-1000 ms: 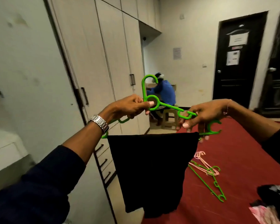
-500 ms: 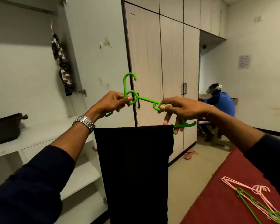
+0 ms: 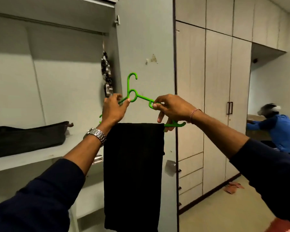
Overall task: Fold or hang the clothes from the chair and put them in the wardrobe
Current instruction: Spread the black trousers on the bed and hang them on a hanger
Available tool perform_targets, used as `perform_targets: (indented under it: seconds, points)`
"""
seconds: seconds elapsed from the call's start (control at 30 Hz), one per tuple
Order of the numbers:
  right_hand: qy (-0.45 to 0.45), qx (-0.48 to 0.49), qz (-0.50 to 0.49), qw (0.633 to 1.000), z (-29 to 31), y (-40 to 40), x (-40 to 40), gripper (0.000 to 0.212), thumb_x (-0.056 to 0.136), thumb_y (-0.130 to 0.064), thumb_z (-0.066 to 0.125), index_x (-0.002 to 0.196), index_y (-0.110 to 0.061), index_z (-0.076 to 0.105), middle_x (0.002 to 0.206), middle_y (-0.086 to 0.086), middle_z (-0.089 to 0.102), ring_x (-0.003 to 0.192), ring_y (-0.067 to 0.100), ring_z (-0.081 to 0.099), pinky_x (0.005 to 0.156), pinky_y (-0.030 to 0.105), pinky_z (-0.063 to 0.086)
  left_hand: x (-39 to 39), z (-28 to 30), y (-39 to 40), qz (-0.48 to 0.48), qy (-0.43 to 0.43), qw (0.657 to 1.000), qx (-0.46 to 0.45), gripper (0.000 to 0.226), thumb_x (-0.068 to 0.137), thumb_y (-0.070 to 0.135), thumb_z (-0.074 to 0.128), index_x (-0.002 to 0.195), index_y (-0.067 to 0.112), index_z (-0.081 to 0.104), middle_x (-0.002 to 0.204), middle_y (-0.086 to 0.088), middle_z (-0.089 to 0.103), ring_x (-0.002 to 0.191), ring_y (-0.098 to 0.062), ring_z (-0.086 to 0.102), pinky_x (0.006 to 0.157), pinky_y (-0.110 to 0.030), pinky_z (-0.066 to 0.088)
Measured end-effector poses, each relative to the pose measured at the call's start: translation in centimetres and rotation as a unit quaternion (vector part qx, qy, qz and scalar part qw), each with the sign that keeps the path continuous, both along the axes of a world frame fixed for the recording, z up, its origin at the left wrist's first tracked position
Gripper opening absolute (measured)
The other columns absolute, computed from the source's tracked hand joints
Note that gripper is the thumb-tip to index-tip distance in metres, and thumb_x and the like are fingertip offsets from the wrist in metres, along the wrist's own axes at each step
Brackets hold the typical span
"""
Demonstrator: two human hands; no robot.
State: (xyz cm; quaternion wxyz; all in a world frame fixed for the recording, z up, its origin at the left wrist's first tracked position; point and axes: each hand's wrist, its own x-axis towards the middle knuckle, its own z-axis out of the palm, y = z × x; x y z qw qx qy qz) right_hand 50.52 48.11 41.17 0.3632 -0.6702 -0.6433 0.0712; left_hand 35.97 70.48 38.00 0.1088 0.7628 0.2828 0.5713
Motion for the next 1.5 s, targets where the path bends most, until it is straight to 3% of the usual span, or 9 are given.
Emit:
perform_targets:
  seconds: [0.23,0.4,0.67,0.77,0.93,1.07,1.3,1.43,1.5]
  points:
    - [-0.054,0.042,-0.026,0.997,5.2,11.5,-3.0,0.027,0.103,-0.030,0.054,0.119,-0.009,0.059,0.076,0.012,0.075,0.053,0.029,0.071,0.042,0.031,0.055,-3.1,2.9,8.7,0.076,0.107,0.989,0.067,0.064,0.093,0.041,0.064,0.146,0.011,0.046,0.141,-0.011,0.054,0.126,-0.034,0.043,0.103,-0.043,0.042]
    - [-0.135,0.093,-0.056,0.985,9.2,20.4,-4.5,0.029,0.102,-0.030,0.055,0.119,-0.007,0.063,0.073,0.009,0.071,0.040,0.014,0.065,0.038,0.020,0.049,-5.1,6.5,15.9,0.084,0.131,0.986,0.062,0.069,0.093,0.040,0.061,0.152,0.019,0.035,0.146,-0.006,0.051,0.124,-0.034,0.044,0.099,-0.044,0.045]
    - [-0.206,0.154,-0.101,0.961,15.0,33.9,-4.5,0.032,0.102,-0.033,0.056,0.117,-0.008,0.068,0.077,0.008,0.068,0.053,0.015,0.065,0.059,0.030,0.057,-6.2,10.4,25.6,0.084,0.176,0.979,0.060,0.068,0.098,0.038,0.058,0.155,0.013,0.030,0.157,-0.009,0.038,0.142,-0.034,0.035,0.112,-0.043,0.034]
    - [-0.219,0.169,-0.108,0.955,17.1,38.2,-4.0,0.033,0.102,-0.032,0.056,0.119,-0.006,0.068,0.076,0.007,0.064,0.061,0.019,0.063,0.066,0.033,0.056,-5.7,12.3,28.8,0.086,0.186,0.976,0.073,0.064,0.098,0.037,0.058,0.152,0.014,0.034,0.155,-0.010,0.041,0.140,-0.034,0.037,0.110,-0.042,0.036]
    - [-0.244,0.182,-0.121,0.945,20.6,46.0,-2.1,0.033,0.100,-0.032,0.058,0.117,-0.006,0.070,0.070,0.001,0.059,0.059,0.013,0.058,0.054,0.024,0.044,-3.8,16.2,35.3,0.104,0.193,0.971,0.100,0.061,0.098,0.037,0.059,0.149,0.013,0.037,0.152,-0.012,0.044,0.137,-0.034,0.040,0.109,-0.046,0.039]
    - [-0.254,0.200,-0.133,0.937,23.4,52.0,0.0,0.032,0.100,-0.033,0.059,0.115,-0.007,0.071,0.072,0.003,0.060,0.068,0.018,0.061,0.066,0.030,0.052,-1.4,19.3,41.3,0.117,0.195,0.966,0.123,0.068,0.098,0.039,0.059,0.154,0.012,0.032,0.153,-0.013,0.043,0.138,-0.034,0.040,0.111,-0.048,0.039]
    - [-0.255,0.236,-0.163,0.924,29.4,62.6,2.7,0.033,0.096,-0.033,0.065,0.074,-0.011,0.055,0.066,0.001,0.059,0.057,0.012,0.054,0.049,0.024,0.035,2.5,25.0,52.1,0.121,0.198,0.962,0.141,0.067,0.098,0.039,0.059,0.154,0.011,0.032,0.154,-0.014,0.041,0.140,-0.035,0.040,0.114,-0.049,0.037]
    - [-0.277,0.242,-0.166,0.915,32.0,68.6,3.3,0.029,0.094,-0.034,0.068,0.085,-0.008,0.061,0.089,0.010,0.067,0.080,0.021,0.060,0.058,0.026,0.042,4.0,27.8,57.4,0.130,0.191,0.960,0.159,0.060,0.100,0.030,0.055,0.152,0.010,0.034,0.151,-0.017,0.045,0.137,-0.035,0.042,0.112,-0.049,0.038]
    - [-0.283,0.244,-0.172,0.912,33.3,71.3,3.3,0.029,0.092,-0.035,0.070,0.094,-0.008,0.062,0.085,0.007,0.064,0.083,0.022,0.059,0.058,0.029,0.044,4.6,29.3,59.9,0.133,0.180,0.961,0.164,0.058,0.099,0.026,0.054,0.151,0.009,0.036,0.148,-0.018,0.047,0.135,-0.036,0.044,0.111,-0.047,0.040]
